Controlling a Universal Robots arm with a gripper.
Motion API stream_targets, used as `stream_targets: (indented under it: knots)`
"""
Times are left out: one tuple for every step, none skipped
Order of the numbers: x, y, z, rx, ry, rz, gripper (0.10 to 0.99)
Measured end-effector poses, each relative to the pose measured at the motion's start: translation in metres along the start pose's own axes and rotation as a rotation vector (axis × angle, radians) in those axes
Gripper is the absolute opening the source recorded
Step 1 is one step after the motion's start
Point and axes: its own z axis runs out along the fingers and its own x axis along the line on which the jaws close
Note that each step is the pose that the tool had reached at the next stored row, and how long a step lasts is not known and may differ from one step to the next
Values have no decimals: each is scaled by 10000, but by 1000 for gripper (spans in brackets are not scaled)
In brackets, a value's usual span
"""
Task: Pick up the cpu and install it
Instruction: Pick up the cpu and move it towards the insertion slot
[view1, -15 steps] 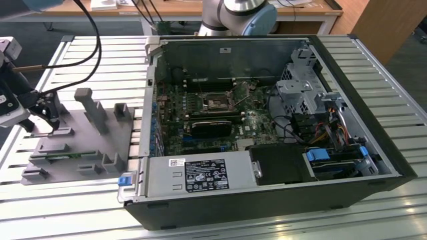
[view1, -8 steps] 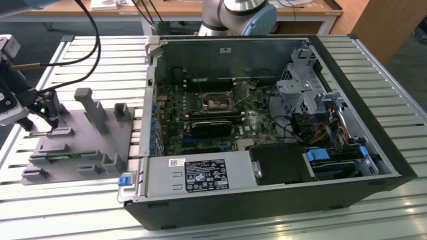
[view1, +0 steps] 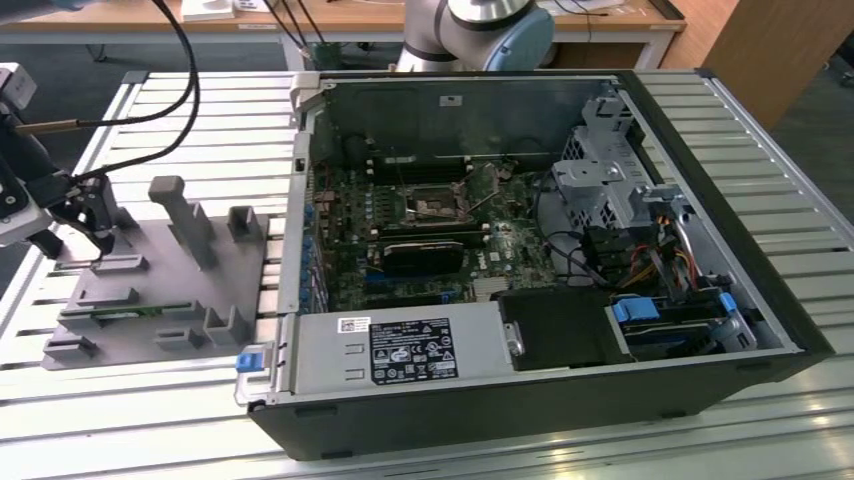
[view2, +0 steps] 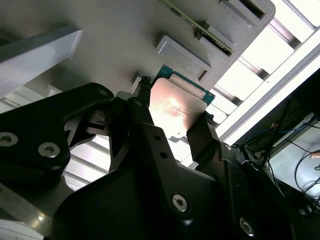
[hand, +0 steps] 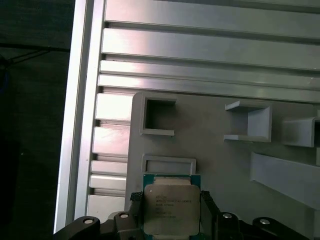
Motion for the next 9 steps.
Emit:
stream_targets:
  knots:
    - [0, 0, -9, 0, 0, 0, 541]
    - [-1, 1, -16, 0, -1, 0, 541]
    - [0, 1, -23, 0, -1, 0, 541]
    - [-1, 2, -29, 0, -1, 0, 541]
    - [-1, 2, -35, 0, -1, 0, 541]
    - [-1, 2, -41, 0, 0, 0, 541]
    - [-1, 3, -49, 0, 0, 0, 541]
    - [-1, 3, -57, -1, 0, 0, 541]
    - [-1, 4, -67, 0, 0, 0, 541]
